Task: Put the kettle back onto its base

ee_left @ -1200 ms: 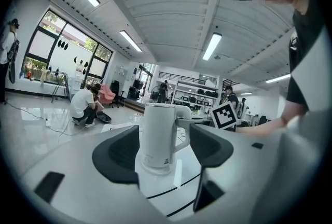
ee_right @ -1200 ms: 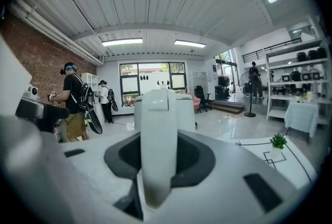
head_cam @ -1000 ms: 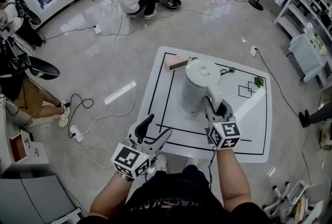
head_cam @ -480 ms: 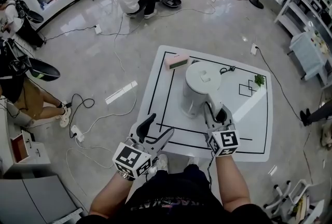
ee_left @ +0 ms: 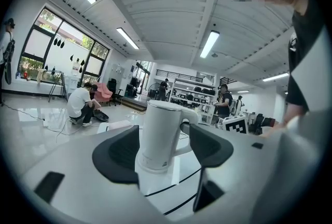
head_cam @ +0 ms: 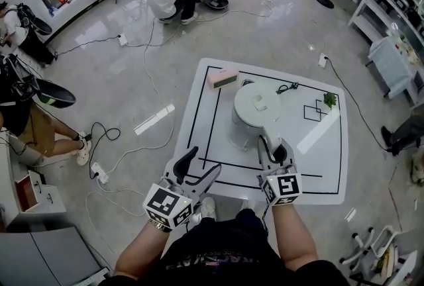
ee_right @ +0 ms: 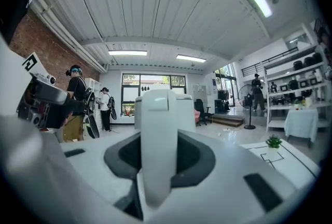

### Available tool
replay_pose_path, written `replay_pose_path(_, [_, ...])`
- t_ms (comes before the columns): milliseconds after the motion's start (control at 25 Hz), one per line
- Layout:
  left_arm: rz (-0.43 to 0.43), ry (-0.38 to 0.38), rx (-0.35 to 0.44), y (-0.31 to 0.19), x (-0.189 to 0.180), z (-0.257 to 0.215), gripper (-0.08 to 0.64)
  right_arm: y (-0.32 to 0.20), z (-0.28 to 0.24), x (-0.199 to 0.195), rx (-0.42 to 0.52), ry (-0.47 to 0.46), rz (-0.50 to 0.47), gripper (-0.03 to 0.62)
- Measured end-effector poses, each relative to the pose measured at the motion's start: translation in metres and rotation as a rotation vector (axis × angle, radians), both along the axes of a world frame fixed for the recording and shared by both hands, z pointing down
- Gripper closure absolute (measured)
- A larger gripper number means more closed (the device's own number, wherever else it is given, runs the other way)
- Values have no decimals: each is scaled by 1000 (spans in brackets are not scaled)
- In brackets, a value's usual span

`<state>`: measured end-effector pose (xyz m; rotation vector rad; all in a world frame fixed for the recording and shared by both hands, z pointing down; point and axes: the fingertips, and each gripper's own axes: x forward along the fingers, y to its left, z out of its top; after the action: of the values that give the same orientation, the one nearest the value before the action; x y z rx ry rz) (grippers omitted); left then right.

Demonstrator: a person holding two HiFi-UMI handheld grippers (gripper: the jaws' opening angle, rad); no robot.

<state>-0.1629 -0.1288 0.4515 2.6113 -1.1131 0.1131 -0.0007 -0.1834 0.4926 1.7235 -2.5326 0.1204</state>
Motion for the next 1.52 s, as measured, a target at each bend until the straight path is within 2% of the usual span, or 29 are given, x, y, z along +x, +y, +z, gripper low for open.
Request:
replay_pose_path(800, [9,4,-13,-3,-1,4,256,0,2,1,-4,-13,0,480])
replay_pose_path(1320, [88,4,-4,-2,23,7,256,6,16,6,-56,-30,-19,472])
replay_pose_path(1520, [142,0,4,1,27,5,258,13,15,10,-82,-47,-13,423])
